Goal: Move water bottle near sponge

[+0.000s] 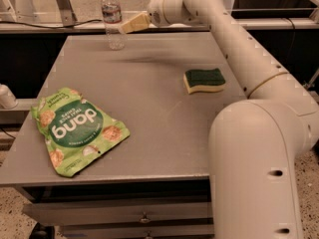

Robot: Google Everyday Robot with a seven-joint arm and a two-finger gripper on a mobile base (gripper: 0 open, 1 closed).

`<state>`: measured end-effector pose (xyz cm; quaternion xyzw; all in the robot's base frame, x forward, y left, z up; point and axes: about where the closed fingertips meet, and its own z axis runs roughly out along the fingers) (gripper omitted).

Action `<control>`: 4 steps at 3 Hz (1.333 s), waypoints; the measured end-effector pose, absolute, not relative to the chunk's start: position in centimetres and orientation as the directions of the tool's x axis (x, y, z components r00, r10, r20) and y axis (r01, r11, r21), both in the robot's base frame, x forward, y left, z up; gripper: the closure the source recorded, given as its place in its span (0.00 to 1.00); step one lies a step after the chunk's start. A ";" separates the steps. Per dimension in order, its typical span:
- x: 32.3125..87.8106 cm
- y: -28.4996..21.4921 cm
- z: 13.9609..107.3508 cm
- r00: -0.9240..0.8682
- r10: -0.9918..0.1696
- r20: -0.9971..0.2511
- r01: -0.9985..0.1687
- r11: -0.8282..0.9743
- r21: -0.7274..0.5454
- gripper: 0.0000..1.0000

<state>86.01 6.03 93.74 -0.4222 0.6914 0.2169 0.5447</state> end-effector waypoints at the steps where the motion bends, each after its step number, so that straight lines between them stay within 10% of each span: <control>1: 86.5 9.8 93.7 -0.077 -0.306 -0.949 -0.825 0.554 -0.112 0.00; 2: 86.2 13.0 93.9 -0.109 -0.279 -0.954 -0.831 0.553 -0.066 0.00; 4: 85.5 16.6 93.8 -0.175 -0.257 -0.950 -0.830 0.557 0.002 0.41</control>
Offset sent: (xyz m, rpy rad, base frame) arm -0.0045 0.1074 0.0093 0.1136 0.1099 0.0016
